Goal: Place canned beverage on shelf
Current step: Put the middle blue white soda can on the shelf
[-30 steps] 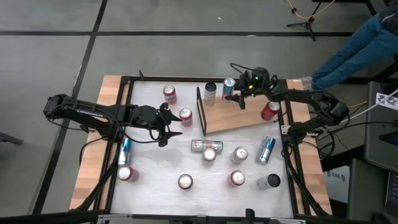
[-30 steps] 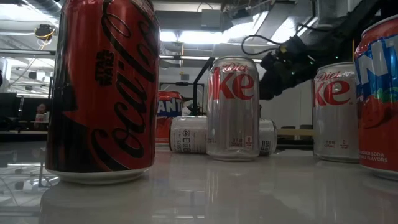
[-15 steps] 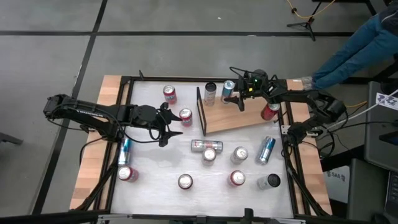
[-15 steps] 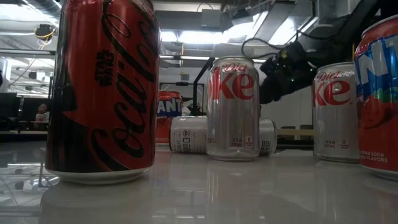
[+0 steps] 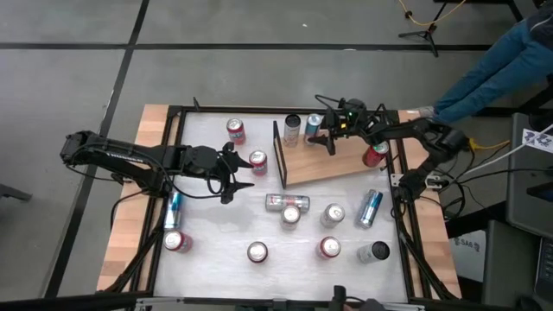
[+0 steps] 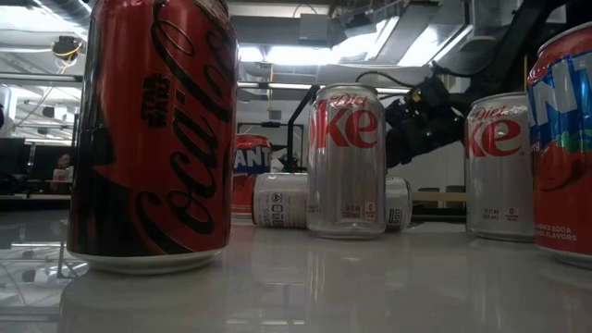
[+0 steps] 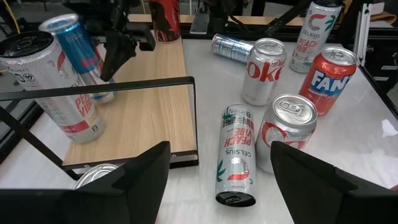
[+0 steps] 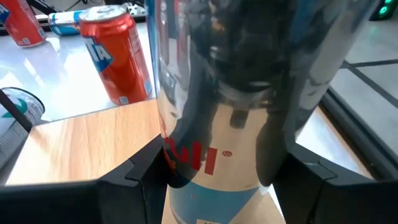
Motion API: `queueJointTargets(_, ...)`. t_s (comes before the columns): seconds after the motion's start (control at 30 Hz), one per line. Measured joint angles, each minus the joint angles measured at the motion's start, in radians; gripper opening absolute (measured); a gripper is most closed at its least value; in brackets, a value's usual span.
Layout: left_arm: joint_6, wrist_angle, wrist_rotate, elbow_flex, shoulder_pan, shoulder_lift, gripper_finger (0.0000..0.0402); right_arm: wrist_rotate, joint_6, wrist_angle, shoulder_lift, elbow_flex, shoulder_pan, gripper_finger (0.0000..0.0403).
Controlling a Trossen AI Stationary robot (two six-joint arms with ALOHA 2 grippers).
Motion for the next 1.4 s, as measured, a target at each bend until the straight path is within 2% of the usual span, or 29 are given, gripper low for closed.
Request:
queueJointTargets(0.43,0.000,0.000,0.000,0.000,0.000,0.000,0.0270,-0.010,-0.019,0.047,0.059,0.003,0.000,0.0218)
queueJointTargets(0.9,0.000,0.000,0.000,0.000,0.000,0.000,0.0270,0.004,-0.013,0.028,0.063,-0.001,0.000,0.0289)
queueJointTargets(1.4,0.000,0.000,0.000,0.000,0.000,0.000,0.0270,-0.002,-0.015,0.014,0.063,0.000,0.000,0.0293)
